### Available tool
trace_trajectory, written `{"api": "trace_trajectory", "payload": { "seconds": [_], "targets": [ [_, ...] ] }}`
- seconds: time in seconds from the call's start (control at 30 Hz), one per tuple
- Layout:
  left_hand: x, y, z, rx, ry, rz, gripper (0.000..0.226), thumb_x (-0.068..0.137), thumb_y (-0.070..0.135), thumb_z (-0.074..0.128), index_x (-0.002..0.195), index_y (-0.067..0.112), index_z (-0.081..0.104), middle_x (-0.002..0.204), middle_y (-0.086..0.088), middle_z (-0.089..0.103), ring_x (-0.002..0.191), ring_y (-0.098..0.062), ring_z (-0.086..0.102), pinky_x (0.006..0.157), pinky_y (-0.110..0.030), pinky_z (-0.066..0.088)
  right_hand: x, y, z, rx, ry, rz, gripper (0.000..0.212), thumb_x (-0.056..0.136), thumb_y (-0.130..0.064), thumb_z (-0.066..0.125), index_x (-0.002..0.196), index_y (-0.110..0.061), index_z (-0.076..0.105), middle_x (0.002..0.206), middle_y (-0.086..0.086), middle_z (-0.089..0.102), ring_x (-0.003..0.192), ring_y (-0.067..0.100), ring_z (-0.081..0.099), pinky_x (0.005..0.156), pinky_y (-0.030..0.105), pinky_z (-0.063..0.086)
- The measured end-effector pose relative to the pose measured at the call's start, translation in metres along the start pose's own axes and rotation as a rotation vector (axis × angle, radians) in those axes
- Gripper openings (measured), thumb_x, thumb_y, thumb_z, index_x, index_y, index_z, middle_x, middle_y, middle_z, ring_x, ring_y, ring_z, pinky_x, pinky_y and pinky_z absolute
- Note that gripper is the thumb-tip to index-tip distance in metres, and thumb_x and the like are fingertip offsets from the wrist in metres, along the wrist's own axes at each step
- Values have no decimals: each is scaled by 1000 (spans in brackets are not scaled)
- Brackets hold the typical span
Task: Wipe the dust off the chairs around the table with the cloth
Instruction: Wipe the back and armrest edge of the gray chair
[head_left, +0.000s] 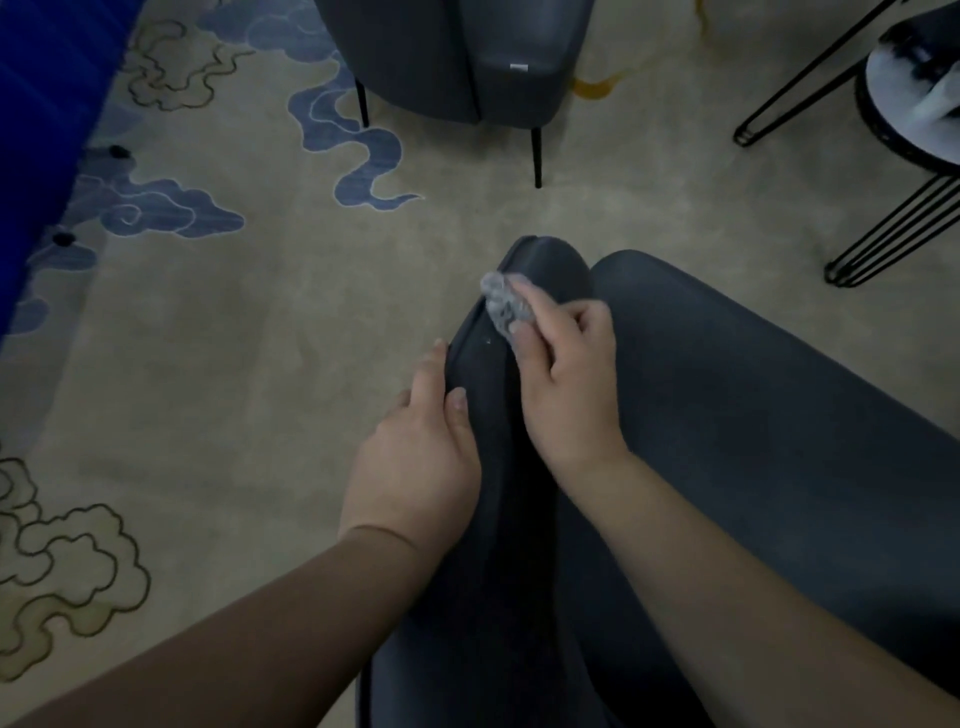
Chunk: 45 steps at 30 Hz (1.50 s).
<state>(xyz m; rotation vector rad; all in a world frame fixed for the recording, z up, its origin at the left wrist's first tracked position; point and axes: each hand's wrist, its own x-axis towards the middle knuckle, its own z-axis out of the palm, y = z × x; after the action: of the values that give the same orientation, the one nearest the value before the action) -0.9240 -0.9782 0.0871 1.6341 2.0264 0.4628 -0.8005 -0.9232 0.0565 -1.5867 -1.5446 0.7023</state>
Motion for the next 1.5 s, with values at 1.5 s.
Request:
{"api": "trace_trajectory", "payload": {
  "seconds": [1.5],
  "targets": [
    [2,0,2,14,3,13,41,101,32,31,141,26,32,107,-23,64,90,-45,58,68,-36,33,-96,5,-27,242,-77,183,40,91,-22,60,116,-52,55,94,-9,40,87,-3,47,86,5,36]
  ]
}}
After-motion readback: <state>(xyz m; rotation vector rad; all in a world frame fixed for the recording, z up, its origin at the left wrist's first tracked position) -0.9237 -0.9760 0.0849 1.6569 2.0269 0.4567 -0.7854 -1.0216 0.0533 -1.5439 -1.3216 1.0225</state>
